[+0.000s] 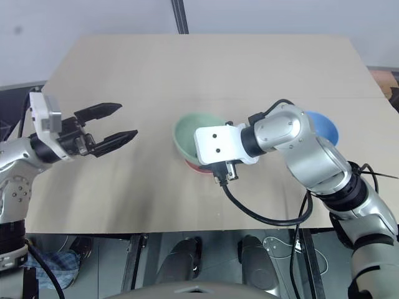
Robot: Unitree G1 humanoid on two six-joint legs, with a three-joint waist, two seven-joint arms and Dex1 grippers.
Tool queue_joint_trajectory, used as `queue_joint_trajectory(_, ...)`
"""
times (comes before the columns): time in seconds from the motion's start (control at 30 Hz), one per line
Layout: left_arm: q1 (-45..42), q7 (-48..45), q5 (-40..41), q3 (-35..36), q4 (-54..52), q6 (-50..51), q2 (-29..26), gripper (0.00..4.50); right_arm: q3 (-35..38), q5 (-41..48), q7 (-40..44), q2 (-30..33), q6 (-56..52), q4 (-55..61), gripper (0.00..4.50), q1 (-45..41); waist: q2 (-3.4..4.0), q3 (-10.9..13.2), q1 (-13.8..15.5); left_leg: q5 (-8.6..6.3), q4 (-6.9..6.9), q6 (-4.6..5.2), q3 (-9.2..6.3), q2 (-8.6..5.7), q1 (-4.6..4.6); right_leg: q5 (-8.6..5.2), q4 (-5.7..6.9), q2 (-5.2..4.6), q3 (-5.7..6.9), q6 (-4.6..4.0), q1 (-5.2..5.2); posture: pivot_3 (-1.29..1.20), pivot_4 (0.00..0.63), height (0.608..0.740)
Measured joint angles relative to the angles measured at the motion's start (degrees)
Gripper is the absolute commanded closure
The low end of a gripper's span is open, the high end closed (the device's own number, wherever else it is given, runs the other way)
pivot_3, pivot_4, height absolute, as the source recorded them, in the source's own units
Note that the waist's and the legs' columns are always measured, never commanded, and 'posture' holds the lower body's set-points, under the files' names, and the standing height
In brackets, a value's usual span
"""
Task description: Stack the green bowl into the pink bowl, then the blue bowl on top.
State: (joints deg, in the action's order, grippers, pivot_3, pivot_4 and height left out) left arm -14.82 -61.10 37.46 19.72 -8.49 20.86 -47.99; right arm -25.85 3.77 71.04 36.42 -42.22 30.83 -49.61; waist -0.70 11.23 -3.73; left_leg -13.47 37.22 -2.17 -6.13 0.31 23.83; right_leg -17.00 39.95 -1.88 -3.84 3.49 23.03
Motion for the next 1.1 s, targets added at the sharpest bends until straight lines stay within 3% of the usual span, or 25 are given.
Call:
queue_joint_trajectory(0.27, -2.11, -0.19, -0.24, -1.20, 1.70, 0.07, 0.01, 0.00, 6.35, 5.02, -2.53, 4.74, -7.39, 1.80, 2.96, 0.85, 0.00, 0.00, 0.28, 0.00, 0.00, 0.00, 0.00, -0.01, 0.02, 0.00, -0.02, -0.02, 0.00, 0.00, 0.00, 0.00, 0.150, 0.740)
queue_joint_trajectory(0.6, -2.80, -4.94, 1.56, -2.90, 0.63, 0.35, 0.25, 0.00, 18.01, 5.69, -9.01, 19.96, -14.08, -2.71, 2.96, 13.23, 0.00, 0.00, 1.12, -0.01, 0.00, 0.01, 0.09, -0.02, 0.01, 0.00, -0.05, -0.02, -0.05, 0.00, -0.02, 0.00, 0.150, 0.740)
queue_joint_trajectory(0.7, -3.18, -8.06, 2.24, -4.91, 0.23, 0.54, 0.27, 0.00, 18.61, 4.41, -10.02, 25.93, -13.88, -6.32, 2.96, 18.01, 0.00, 0.00, 1.27, -0.01, 0.01, 0.02, 0.13, -0.01, 0.01, 0.00, -0.06, -0.02, -0.07, 0.00, -0.02, 0.00, 0.150, 0.740)
queue_joint_trajectory(1.1, -8.81, -11.65, 2.26, -9.02, 1.60, 0.81, 2.10, 0.00, 17.90, 3.86, -11.55, 30.70, -12.66, -8.66, 2.96, 21.24, 0.01, 0.00, 1.21, 0.00, 0.04, 0.02, 0.20, 0.03, 0.00, 0.00, -0.05, 0.02, -0.14, 0.01, -0.02, 0.00, 0.150, 0.740)
